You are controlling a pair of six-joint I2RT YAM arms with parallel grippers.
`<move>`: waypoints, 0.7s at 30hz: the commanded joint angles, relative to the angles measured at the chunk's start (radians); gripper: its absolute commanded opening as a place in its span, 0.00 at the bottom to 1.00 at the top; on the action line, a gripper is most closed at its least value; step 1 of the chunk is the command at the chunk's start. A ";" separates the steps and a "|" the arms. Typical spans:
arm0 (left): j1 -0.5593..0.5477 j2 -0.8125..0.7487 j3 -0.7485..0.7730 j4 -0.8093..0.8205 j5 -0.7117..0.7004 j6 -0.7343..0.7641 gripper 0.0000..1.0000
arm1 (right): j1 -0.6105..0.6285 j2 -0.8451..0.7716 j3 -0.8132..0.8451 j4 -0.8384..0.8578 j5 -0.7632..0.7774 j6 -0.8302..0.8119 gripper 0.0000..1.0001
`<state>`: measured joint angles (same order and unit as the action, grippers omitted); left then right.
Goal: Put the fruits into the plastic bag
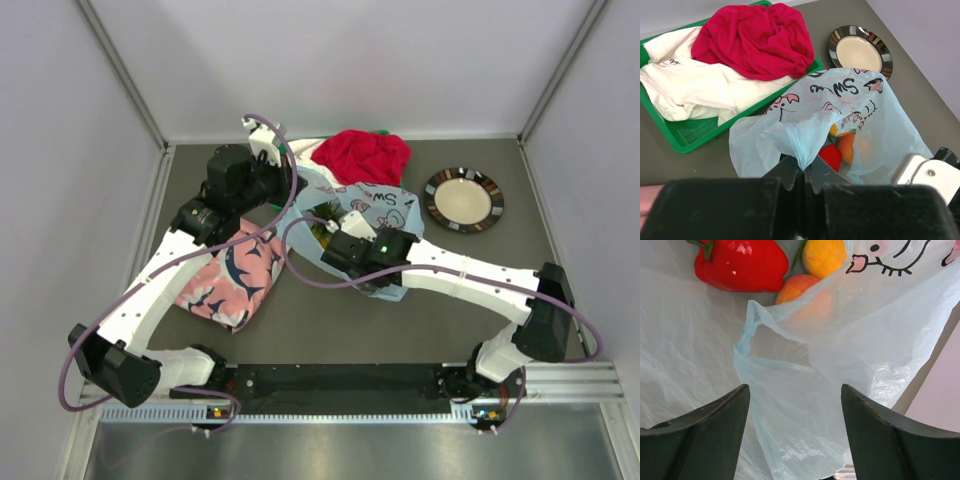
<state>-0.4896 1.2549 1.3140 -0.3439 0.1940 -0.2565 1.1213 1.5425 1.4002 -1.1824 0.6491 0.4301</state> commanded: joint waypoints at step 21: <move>0.000 -0.006 0.004 0.039 -0.034 0.019 0.00 | -0.011 -0.119 -0.001 -0.050 0.129 0.105 0.00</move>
<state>-0.4896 1.2549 1.3140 -0.3439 0.1749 -0.2546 1.1290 1.5307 1.3449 -1.2770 0.7139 0.4961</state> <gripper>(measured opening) 0.016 0.030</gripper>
